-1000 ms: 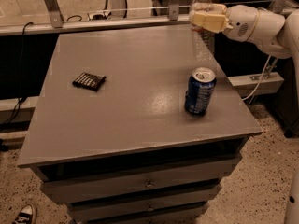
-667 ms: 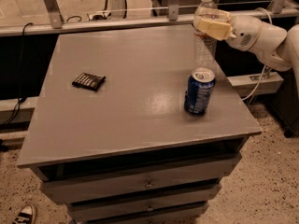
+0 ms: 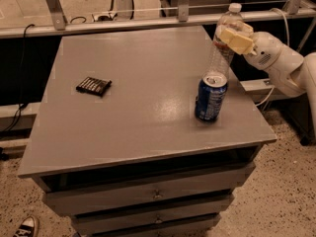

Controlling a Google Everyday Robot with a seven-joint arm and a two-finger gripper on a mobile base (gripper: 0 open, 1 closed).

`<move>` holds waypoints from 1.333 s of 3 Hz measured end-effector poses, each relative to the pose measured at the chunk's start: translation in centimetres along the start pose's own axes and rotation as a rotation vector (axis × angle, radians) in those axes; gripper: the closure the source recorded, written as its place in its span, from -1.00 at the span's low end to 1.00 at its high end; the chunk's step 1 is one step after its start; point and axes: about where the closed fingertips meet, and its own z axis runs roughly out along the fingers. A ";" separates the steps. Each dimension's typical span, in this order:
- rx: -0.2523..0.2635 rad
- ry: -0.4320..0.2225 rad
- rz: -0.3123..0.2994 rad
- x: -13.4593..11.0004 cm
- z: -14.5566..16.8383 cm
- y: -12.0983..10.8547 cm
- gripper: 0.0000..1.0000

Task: Place water bottle upright

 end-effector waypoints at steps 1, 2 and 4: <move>0.012 -0.064 0.025 0.3 -1.0 0.2 1.00; 0.017 -0.085 0.053 0.6 -1.5 0.3 1.00; -0.004 -0.065 0.106 1.9 -1.2 0.0 0.73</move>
Offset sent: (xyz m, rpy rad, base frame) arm -0.0084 -0.0202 -0.0227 0.1351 0.0533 0.0054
